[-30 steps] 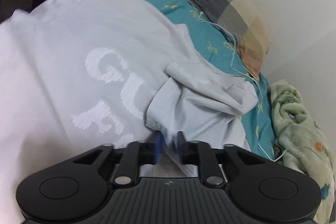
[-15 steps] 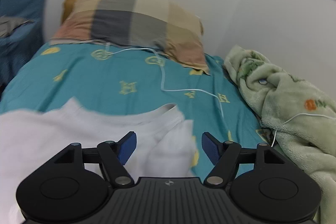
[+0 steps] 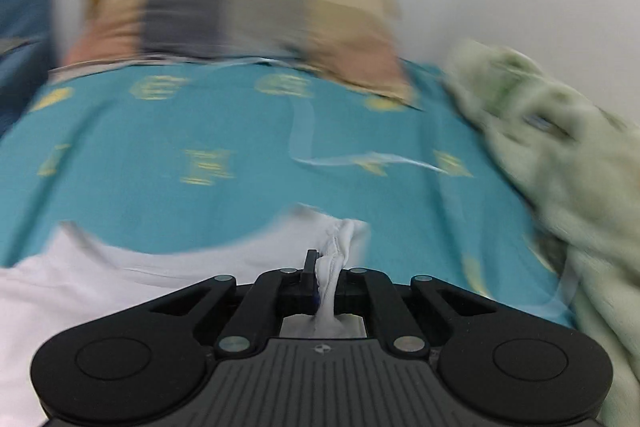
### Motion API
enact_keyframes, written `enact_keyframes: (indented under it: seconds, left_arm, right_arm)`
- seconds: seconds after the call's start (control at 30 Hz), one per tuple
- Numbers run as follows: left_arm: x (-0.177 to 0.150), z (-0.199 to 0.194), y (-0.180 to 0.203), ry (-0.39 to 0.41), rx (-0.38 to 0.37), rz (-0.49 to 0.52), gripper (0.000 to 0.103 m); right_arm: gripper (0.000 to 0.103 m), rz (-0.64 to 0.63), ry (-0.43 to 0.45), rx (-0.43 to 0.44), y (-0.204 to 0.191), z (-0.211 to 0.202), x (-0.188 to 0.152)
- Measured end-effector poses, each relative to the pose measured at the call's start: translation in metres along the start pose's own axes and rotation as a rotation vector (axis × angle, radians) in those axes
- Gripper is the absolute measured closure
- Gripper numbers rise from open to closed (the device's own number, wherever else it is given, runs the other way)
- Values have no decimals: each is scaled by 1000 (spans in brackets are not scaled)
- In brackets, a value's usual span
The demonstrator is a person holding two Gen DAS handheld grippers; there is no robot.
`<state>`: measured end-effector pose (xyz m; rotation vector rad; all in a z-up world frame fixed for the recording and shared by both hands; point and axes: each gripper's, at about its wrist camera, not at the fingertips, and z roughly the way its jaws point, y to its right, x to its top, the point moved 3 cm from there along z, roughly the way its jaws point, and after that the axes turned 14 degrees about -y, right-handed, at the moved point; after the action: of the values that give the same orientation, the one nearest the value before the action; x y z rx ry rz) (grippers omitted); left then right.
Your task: Fold clothes
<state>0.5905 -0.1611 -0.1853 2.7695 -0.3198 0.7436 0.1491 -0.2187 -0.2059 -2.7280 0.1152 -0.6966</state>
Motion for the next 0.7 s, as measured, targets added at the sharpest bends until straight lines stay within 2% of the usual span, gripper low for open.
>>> enact_keyframes:
  seconds: [0.07, 0.13, 0.17, 0.2, 0.23, 0.3, 0.4, 0.47, 0.6, 0.7]
  left_arm:
    - [-1, 12, -19, -31, 66, -44, 98]
    - [-9, 18, -34, -51, 77, -90, 95]
    - [-13, 19, -42, -55, 65, -119, 90]
    - [-15, 17, -47, -58, 52, -149, 79]
    - [-18, 12, -52, -55, 39, -171, 74]
    - [-24, -4, -61, -21, 2, -188, 55]
    - [-36, -37, -77, 55, -44, -166, 45]
    - [-46, -58, -87, 99, -23, -131, 42]
    - [-63, -81, -120, 113, 7, -118, 41]
    - [-81, -92, -129, 107, -32, -83, 42]
  right_arm:
    - [27, -11, 1, -7, -1, 1, 0]
    - [27, -27, 4, -18, -3, 2, -1]
    - [27, -32, 6, -22, -4, 2, 0]
    - [26, -36, 7, -25, -4, 3, 0]
    - [26, -36, 8, -26, -4, 3, 0]
    - [26, -33, 8, -24, -4, 2, 0]
    - [27, -27, 9, -21, -4, 1, 0]
    - [27, -23, 9, -19, -3, 1, 0]
    - [27, -21, 10, -18, -4, 0, -1]
    - [27, -29, 12, -25, -5, 1, -1]
